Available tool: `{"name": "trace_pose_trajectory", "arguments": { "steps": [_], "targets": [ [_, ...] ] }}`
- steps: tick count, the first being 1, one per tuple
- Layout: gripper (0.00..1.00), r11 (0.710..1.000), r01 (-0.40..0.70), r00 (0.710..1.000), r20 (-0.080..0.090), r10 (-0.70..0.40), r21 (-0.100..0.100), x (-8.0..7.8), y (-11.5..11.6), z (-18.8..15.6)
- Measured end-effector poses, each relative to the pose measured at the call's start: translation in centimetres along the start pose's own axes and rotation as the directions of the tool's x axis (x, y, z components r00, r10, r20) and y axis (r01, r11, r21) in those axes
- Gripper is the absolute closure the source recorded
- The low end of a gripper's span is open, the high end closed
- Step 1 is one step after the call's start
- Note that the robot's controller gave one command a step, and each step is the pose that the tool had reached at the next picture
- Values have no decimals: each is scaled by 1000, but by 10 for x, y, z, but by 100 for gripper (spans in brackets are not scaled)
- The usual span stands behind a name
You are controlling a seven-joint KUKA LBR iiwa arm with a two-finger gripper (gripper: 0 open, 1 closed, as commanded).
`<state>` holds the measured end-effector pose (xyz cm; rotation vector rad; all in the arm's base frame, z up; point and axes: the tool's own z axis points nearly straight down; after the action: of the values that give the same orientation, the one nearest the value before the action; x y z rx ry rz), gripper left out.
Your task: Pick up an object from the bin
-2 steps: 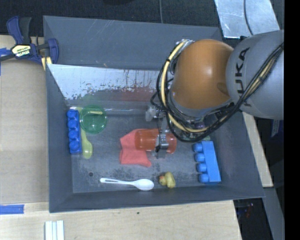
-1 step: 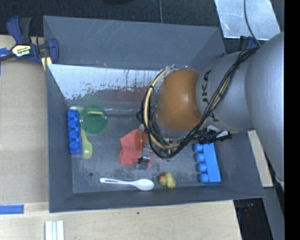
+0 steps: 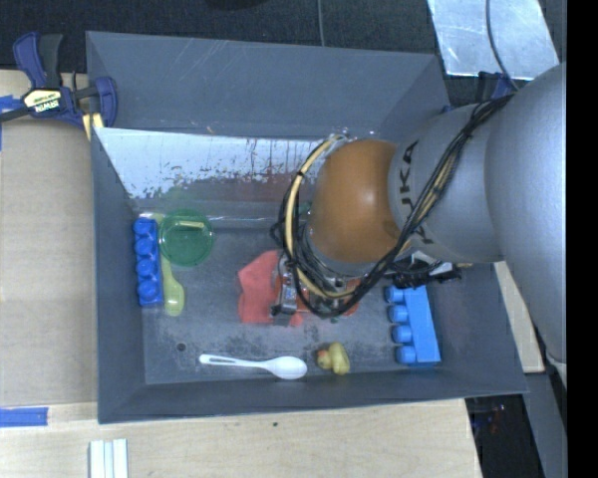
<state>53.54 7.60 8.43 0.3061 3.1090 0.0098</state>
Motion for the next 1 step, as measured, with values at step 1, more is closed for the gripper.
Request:
{"name": "trace_pose_trajectory", "arguments": {
  "steps": [1],
  "targets": [
    [100, 1000, 0, 1000, 0, 0, 0, 0, 0, 0]
  ]
}}
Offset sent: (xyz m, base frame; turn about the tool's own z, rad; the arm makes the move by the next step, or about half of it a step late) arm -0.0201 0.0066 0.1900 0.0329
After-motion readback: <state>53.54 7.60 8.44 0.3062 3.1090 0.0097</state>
